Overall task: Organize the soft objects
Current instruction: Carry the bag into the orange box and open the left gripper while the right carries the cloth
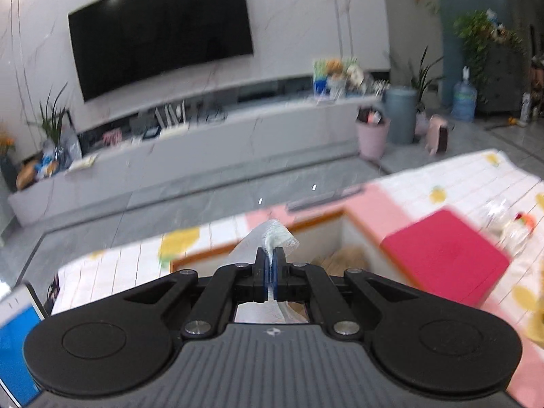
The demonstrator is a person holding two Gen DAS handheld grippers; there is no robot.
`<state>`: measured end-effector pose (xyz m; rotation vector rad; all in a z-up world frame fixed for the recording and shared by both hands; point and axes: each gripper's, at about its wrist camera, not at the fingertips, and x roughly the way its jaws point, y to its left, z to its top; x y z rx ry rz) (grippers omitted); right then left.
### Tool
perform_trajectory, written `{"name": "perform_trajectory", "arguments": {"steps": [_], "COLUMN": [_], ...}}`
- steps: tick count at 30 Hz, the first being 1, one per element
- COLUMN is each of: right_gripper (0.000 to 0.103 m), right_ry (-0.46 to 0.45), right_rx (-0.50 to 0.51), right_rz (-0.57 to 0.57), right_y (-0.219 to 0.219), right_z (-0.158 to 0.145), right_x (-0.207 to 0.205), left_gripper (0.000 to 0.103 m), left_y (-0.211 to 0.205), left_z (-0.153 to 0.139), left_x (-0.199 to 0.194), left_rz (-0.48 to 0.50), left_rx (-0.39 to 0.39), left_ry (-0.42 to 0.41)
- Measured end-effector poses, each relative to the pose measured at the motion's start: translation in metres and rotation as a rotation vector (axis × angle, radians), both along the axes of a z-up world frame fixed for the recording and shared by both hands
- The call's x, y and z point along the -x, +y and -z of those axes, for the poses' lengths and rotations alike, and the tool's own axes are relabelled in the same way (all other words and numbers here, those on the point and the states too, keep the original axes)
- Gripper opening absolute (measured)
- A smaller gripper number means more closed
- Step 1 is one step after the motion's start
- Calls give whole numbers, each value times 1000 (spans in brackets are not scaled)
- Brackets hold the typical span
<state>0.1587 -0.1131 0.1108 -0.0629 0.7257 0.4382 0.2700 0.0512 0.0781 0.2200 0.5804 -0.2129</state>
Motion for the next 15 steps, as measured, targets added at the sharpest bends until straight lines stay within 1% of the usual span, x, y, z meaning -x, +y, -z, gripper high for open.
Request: {"name": "perform_trajectory", "arguments": {"steps": [3, 8, 9, 11, 12, 13, 14, 15], "right_gripper": [2, 2, 2, 2, 2, 2, 2, 2], "right_ry": [19, 29, 29, 23, 21, 19, 17, 17], "right_rx": [-3, -22, -22, -22, -24, -26, -27, -28], "right_rz": [-11, -14, -16, -19, -21, -23, -21, -19], "right_y": [2, 4, 4, 5, 4, 1, -1, -2], "right_z": [16, 26, 27, 27, 28, 28, 27, 26], "right_x": [-7, -13, -12, -12, -11, -9, -10, -10], "left_gripper": [2, 3, 6, 17, 34, 60, 73, 87], "left_y": [8, 13, 14, 12, 10, 11, 10, 8], "left_z": [16, 36, 40, 44, 46, 48, 49, 49], "left_x": [-6, -16, -19, -20, -20, -18, -16, -12], "left_rz": [-12, -54, -56, -75, -70, -61, -58, -67], "left_rx": [-19, -32, -31, -29, -20, -15, -15, -19], "left_ry": [24, 75, 76, 74, 76, 76, 61, 25]}}
